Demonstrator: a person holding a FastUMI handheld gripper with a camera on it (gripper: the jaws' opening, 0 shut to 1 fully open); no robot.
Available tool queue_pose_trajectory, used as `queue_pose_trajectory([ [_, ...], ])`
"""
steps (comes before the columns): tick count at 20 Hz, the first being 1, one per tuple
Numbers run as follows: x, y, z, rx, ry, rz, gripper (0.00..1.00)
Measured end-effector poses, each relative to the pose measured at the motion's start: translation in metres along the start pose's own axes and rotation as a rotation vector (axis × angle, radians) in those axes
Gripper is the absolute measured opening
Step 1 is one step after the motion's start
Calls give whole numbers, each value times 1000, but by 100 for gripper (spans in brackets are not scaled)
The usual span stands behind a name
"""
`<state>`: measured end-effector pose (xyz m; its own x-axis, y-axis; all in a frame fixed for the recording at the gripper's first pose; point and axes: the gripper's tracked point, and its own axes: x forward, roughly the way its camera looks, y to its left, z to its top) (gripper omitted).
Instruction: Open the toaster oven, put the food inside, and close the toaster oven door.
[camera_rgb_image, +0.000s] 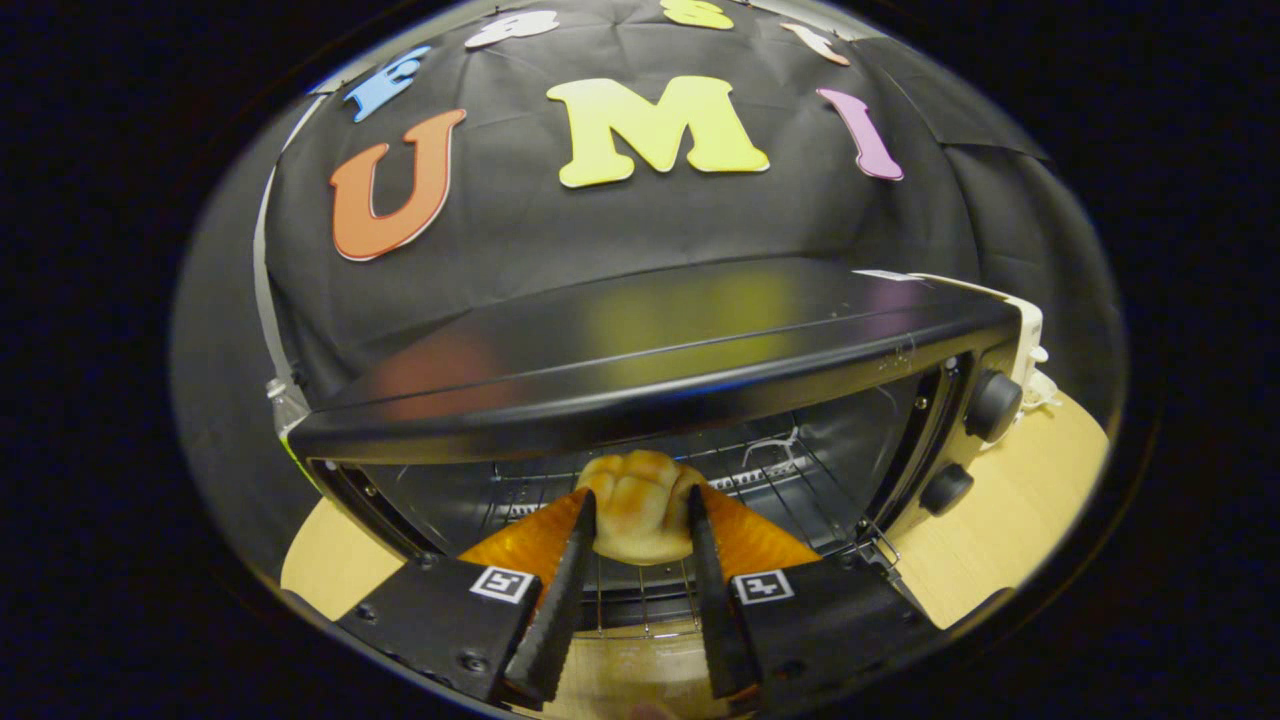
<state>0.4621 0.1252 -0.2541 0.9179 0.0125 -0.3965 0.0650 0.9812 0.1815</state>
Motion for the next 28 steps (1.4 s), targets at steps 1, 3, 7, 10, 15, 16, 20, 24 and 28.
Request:
queue_pose_trajectory([
  [1, -4, 2, -2, 12, 12, 6, 64],
  [3, -11, 6, -2, 39, 24, 27, 74],
  [7, -36, 5, 6, 40, 12, 20, 83],
  [10, -59, 8, 3, -17, 12, 27, 100],
  [15, -113, 18, -23, -58, 39, 91, 100],
  [16, -126, 19, -28, -72, 48, 104, 100],
  [20, -179, 22, -42, -118, 50, 173, 100],
  [24, -222, 17, -56, -160, 37, 224, 100],
  [28, -229, -9, -77, -172, 57, 206, 100],
])
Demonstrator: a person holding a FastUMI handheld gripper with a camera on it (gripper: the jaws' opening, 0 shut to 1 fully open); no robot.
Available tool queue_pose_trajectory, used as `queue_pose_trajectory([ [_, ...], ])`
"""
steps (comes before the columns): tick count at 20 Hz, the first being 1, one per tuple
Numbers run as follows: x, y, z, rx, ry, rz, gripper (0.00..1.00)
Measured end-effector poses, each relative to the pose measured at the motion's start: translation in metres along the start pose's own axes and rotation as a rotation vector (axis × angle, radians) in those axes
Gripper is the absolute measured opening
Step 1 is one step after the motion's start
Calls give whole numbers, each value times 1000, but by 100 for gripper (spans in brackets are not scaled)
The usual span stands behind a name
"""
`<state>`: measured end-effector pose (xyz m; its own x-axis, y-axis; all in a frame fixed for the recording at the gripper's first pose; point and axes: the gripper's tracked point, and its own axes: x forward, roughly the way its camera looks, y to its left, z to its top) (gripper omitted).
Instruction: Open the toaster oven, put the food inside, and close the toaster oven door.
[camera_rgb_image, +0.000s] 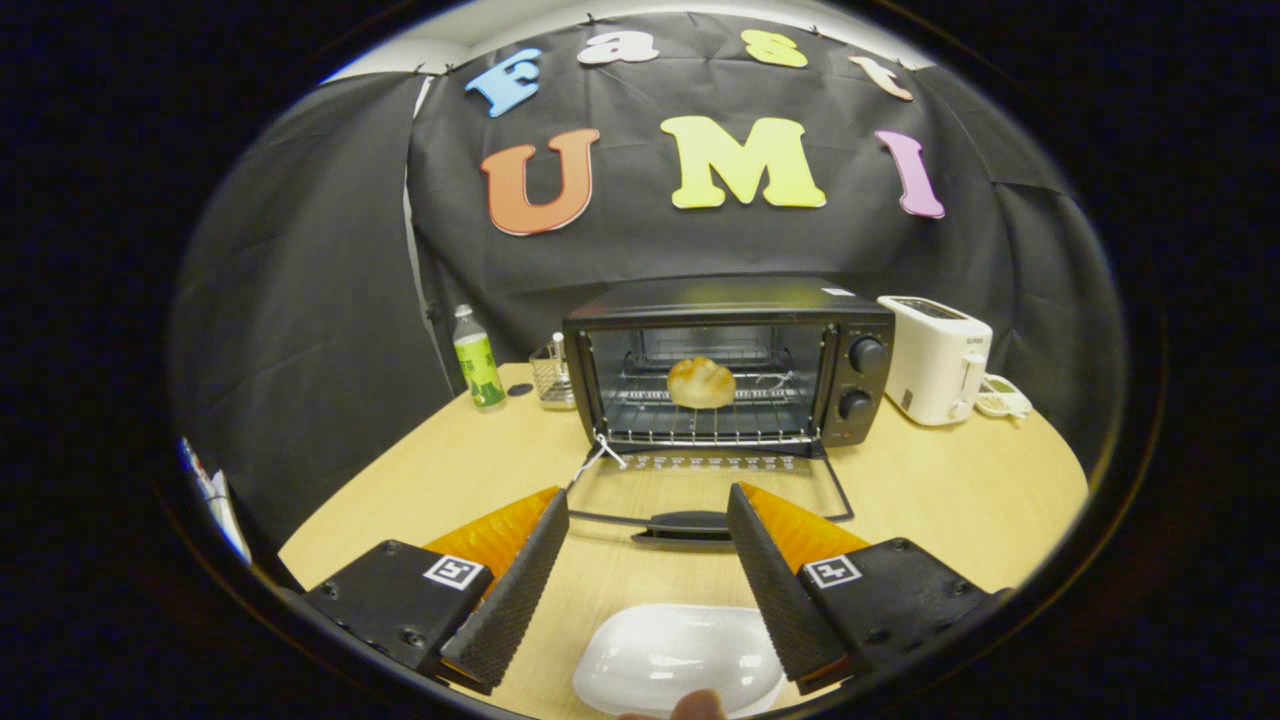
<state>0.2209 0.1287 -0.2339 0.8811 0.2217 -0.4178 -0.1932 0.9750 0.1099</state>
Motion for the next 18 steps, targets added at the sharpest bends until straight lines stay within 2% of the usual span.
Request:
queue_pose_trajectory([
  [4, 8, -18, -33, 27, 71, -21, 100],
  [10, 35, -16, -71, -12, 174, -21, 100],
  [18, 70, -26, -92, -5, 264, -67, 100],
])
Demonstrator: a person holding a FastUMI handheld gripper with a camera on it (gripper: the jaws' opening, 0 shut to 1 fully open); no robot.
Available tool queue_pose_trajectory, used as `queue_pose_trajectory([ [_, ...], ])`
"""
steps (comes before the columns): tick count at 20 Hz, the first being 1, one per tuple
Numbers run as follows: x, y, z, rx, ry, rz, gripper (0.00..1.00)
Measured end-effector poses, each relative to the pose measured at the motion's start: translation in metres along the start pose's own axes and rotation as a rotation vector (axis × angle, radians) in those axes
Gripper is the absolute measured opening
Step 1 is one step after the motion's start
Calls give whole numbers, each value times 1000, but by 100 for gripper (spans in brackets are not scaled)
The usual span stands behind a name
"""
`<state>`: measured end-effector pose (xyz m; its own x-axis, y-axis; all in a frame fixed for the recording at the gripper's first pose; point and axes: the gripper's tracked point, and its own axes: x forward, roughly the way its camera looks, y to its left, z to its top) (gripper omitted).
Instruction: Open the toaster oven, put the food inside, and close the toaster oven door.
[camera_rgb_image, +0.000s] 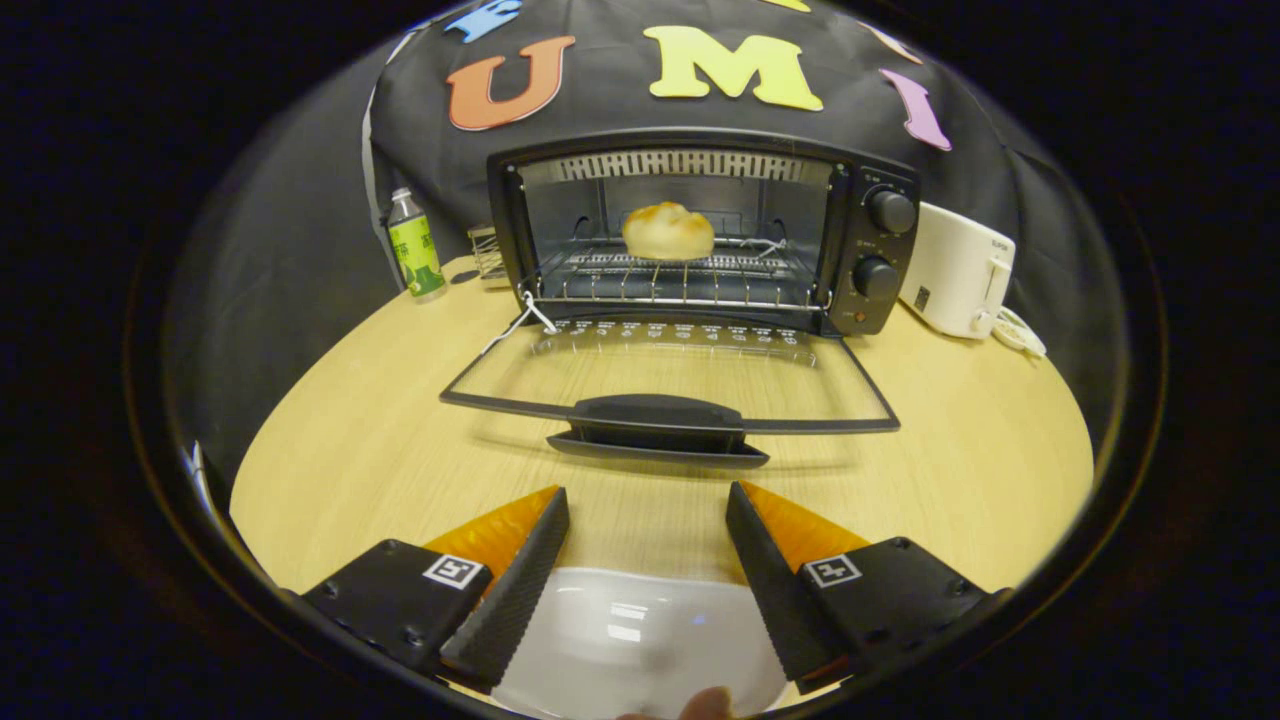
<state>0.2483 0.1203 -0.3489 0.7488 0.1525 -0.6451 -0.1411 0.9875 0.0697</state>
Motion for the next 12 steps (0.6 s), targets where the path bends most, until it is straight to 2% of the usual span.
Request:
queue_pose_trajectory([
  [5, 4, 3, 5, 32, 27, -28, 100],
  [8, -1, 4, 16, 73, -5, -31, 100],
  [12, -20, 7, 42, 23, -73, -64, 100],
])
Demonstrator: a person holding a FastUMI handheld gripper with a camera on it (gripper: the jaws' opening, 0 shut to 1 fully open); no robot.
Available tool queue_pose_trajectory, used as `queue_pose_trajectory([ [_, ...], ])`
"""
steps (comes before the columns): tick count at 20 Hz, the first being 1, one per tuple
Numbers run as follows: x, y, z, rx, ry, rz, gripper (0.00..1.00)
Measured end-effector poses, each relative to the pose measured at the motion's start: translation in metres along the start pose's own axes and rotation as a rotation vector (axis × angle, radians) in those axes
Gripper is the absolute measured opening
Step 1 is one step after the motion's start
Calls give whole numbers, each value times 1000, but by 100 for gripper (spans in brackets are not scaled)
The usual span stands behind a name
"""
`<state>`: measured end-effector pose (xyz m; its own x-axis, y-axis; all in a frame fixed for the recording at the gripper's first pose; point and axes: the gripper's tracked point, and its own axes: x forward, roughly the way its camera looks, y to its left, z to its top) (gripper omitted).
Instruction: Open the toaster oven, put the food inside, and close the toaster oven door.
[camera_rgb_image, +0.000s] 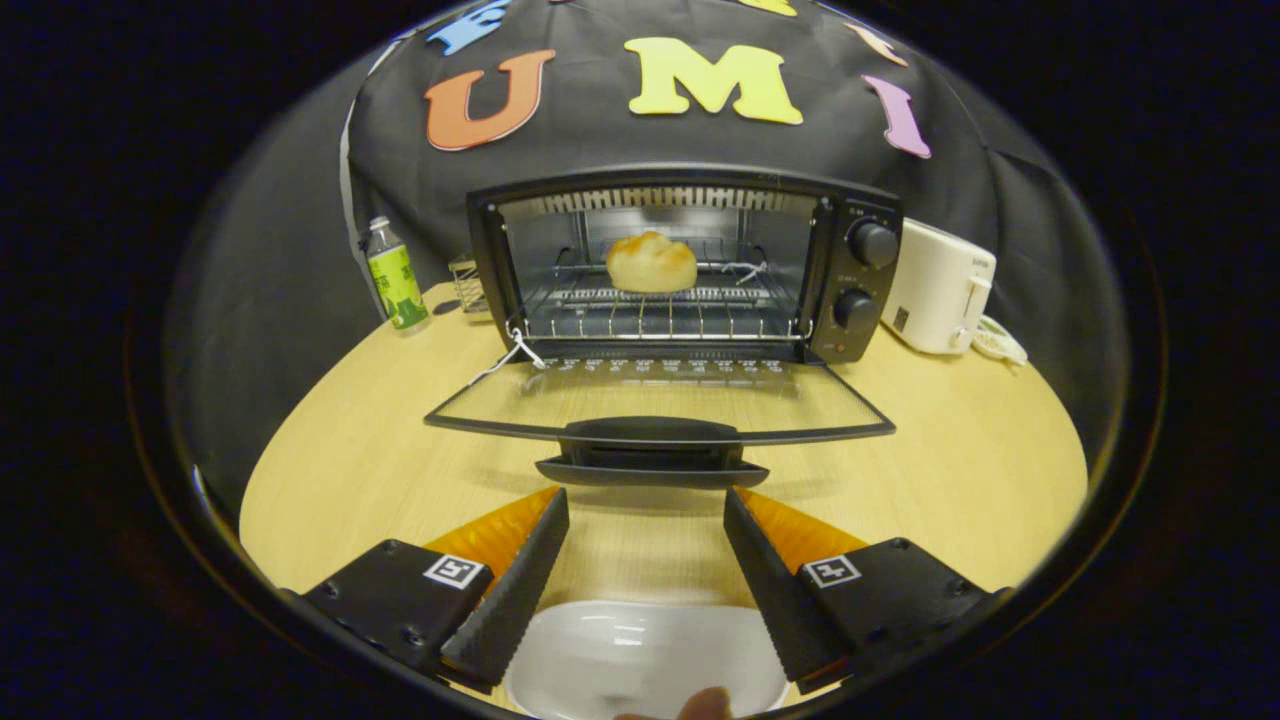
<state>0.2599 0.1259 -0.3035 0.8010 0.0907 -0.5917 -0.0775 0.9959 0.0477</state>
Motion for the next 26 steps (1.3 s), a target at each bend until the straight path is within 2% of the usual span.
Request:
queue_pose_trajectory([
  [7, -7, -4, 67, -85, -182, -41, 100],
  [10, -1, -3, 104, -68, -258, -26, 100],
  [16, 6, -1, 126, 8, -283, -15, 100],
  [20, -28, 2, 138, 13, -347, -4, 100],
  [26, -115, 7, 154, -34, -451, 2, 100],
])
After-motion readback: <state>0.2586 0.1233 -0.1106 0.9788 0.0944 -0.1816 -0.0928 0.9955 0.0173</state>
